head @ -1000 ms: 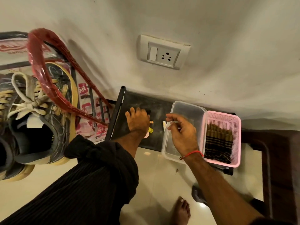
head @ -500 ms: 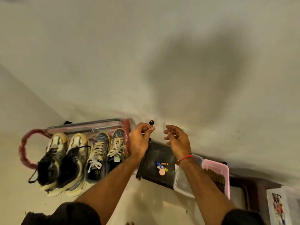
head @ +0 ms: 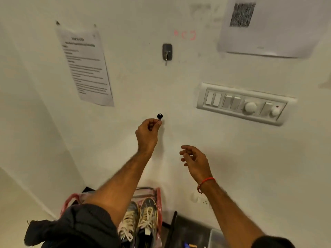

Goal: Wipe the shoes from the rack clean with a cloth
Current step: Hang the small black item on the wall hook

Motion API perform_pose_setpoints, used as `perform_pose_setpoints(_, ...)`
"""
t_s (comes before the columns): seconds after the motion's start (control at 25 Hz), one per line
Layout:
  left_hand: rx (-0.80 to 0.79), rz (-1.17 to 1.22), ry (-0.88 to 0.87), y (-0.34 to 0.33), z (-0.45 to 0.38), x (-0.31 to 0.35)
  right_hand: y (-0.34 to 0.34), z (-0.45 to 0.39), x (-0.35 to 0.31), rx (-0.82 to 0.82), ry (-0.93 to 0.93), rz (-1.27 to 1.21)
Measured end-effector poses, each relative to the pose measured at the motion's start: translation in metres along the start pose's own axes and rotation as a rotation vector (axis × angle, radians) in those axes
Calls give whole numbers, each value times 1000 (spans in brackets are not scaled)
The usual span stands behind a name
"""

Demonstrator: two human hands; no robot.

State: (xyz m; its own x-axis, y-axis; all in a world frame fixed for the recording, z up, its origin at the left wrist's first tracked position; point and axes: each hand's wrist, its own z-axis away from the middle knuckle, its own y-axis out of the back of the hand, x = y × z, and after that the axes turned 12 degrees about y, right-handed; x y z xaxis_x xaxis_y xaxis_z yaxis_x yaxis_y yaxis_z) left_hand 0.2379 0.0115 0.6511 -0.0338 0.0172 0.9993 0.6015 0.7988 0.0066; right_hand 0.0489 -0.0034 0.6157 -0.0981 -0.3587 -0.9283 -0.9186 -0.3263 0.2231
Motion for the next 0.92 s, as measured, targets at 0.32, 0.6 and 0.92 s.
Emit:
perform_pose_setpoints(0.32, -66, 238, -117, -4, -31, 134, 9, -39, -78, 69, 174, -39)
perform_pose_setpoints(0.6, -83, 290, -53, -16, -44, 169, 13, -30, -87, 94, 189, -25)
perform_pose_setpoints(0.92, -88, 329, 77, -15, -52, 183, 17, -10, -73, 76, 172, 91)
